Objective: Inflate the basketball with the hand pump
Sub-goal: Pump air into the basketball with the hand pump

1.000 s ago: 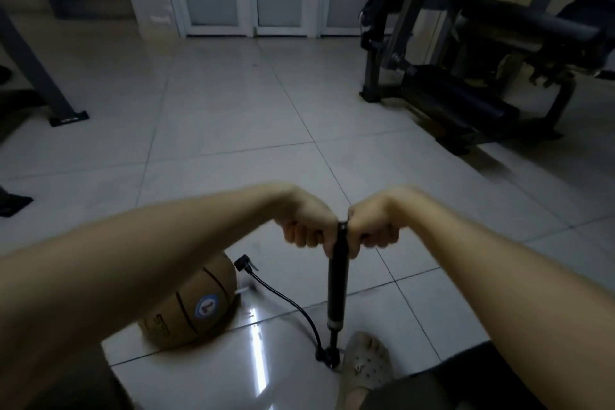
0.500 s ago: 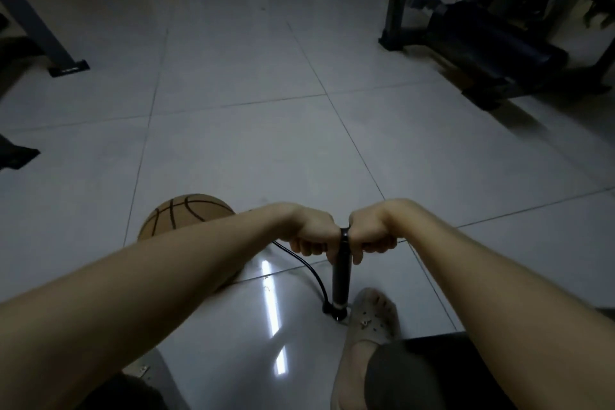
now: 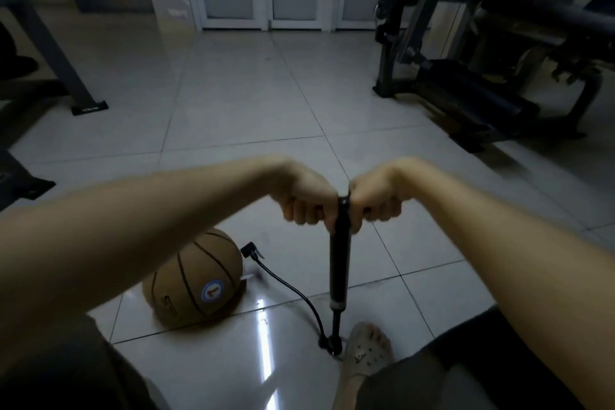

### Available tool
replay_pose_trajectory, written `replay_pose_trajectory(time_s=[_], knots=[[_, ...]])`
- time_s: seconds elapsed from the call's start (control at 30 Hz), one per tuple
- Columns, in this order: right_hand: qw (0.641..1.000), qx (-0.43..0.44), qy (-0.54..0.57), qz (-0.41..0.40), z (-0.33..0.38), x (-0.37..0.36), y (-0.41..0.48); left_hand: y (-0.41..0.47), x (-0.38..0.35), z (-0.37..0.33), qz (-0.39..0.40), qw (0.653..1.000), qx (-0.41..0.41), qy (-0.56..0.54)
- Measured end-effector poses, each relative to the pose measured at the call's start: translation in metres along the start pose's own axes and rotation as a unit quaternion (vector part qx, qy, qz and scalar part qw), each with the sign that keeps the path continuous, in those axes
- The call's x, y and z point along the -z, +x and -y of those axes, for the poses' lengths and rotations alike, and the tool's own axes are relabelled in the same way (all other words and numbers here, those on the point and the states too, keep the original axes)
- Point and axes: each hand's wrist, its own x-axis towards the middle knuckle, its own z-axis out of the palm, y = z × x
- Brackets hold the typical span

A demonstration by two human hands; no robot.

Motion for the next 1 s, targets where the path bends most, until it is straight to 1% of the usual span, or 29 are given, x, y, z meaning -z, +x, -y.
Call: replay_pose_trajectory(time_s=[0.07,0.13,0.23,0.4,0.5,0.57,0.67,0.8,0.87,1.0], knots=[[1.0,0.011,0.012,0.0,0.003,0.015,-0.021,-0.017,0.013,-0.012,-0.007,1.0,-0.018,0.007],[1.0,0.009,0.014,0.013,-0.002,0.009,-0.018,-0.011,0.008,-0.01,-0.006,1.0,-0.013,0.012],[0.999,-0.017,-0.016,0.025,-0.019,-0.03,0.027,0.036,-0.026,0.014,-0.006,1.0,0.016,0.019],[0.999,-0.022,-0.02,0.043,-0.048,-0.085,0.097,0.109,-0.077,0.051,-0.026,1.0,0.014,0.01],[0.998,-0.021,-0.017,0.049,-0.062,-0.103,0.114,0.129,-0.092,0.059,-0.031,0.999,0.006,0.007],[0.999,-0.021,-0.014,0.033,-0.066,-0.11,0.116,0.134,-0.095,0.058,-0.027,1.0,0.002,0.006],[0.999,-0.023,-0.014,0.02,-0.063,-0.114,0.108,0.128,-0.094,0.053,-0.024,0.999,0.016,0.045],[0.999,-0.026,-0.033,0.023,-0.043,-0.088,0.08,0.093,-0.076,0.039,-0.03,0.998,0.031,0.042],[0.999,-0.016,-0.033,0.013,-0.03,-0.059,0.055,0.062,-0.052,0.025,-0.026,0.999,0.023,0.03],[1.0,0.004,0.004,-0.011,-0.009,-0.001,-0.006,-0.001,-0.002,-0.011,-0.01,1.0,-0.007,0.017]])
